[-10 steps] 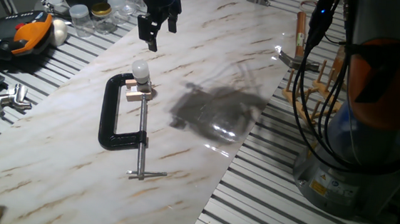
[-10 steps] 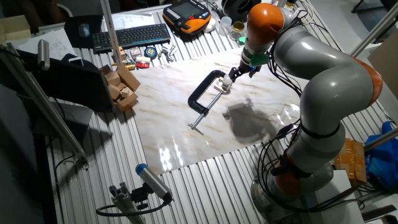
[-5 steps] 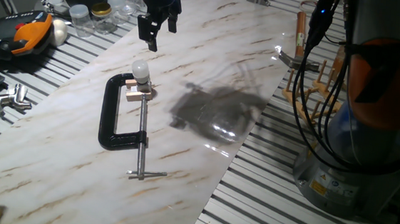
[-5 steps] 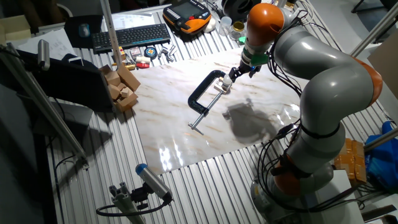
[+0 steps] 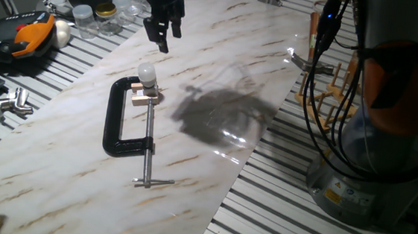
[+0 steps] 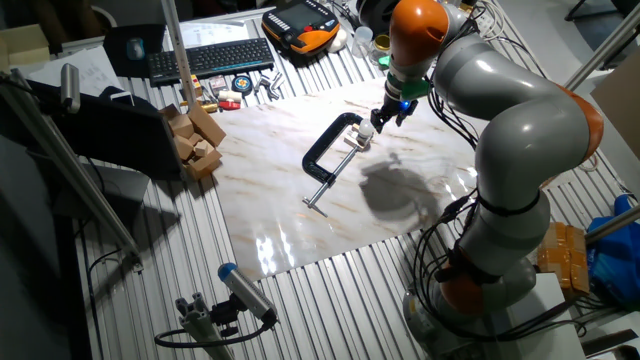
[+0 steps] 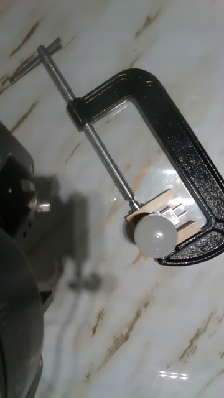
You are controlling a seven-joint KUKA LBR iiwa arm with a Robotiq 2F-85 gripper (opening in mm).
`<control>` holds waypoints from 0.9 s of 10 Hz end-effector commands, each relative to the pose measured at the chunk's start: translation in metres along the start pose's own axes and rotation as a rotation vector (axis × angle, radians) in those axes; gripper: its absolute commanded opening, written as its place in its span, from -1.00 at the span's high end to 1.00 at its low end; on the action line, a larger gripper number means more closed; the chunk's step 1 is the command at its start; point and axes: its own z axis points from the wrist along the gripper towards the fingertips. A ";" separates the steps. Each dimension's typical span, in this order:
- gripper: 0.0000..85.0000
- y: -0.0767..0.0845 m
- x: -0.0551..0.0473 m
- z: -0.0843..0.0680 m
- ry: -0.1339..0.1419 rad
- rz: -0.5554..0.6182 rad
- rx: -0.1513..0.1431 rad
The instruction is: Take out the light bulb by rotating it
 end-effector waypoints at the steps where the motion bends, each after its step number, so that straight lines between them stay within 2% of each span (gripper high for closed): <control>1: 1.00 0.000 0.000 0.000 -0.002 0.000 0.001; 9: 1.00 0.000 -0.001 0.003 -0.005 0.008 0.004</control>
